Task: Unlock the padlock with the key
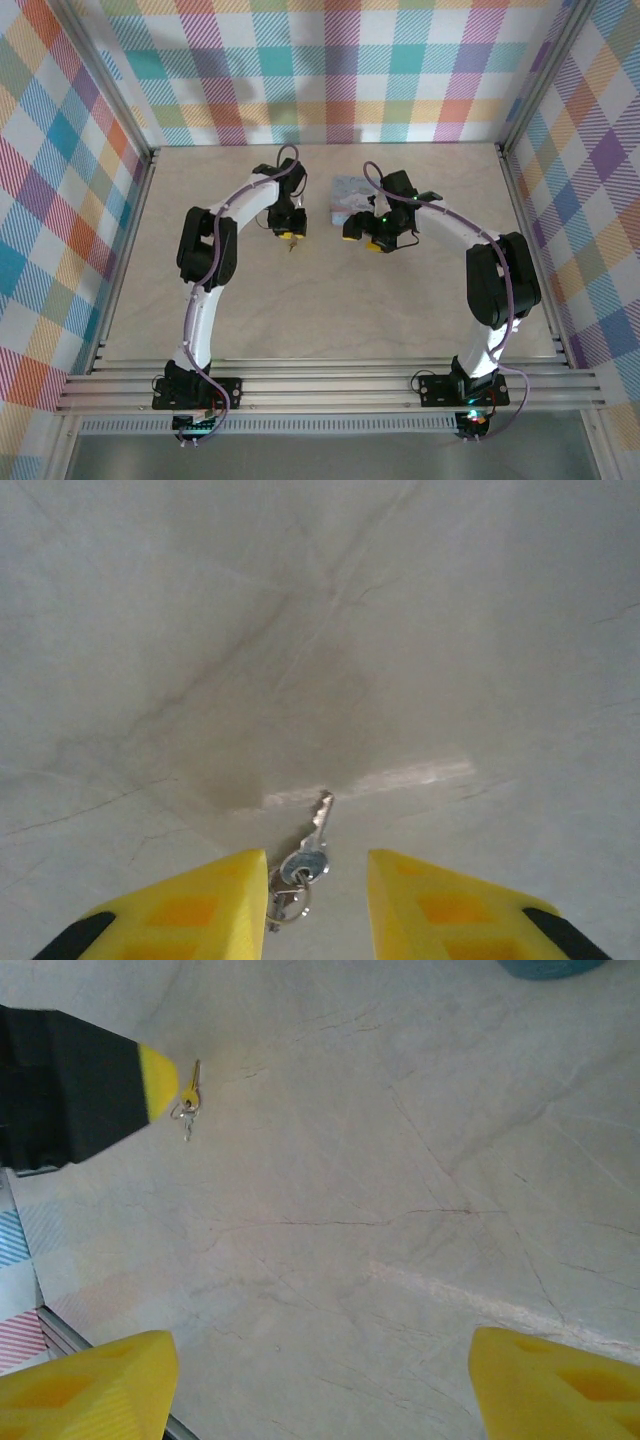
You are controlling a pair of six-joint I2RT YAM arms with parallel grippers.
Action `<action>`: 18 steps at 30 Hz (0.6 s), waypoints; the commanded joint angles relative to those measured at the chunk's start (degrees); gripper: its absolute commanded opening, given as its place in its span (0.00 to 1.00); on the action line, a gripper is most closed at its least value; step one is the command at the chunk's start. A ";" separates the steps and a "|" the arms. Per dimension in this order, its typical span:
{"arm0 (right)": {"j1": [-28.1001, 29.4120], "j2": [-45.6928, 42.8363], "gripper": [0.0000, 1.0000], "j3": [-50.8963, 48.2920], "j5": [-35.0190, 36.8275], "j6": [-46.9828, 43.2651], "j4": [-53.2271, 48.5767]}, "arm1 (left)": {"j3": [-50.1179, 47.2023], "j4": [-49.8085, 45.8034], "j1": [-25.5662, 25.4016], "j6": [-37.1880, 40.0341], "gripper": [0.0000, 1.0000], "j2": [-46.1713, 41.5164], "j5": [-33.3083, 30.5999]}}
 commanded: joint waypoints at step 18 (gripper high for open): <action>-2.82 -4.37 0.77 3.06 8.35 -0.87 -3.86 | -7.51 -1.23 -1.08 3.82 0.22 -0.93 -3.30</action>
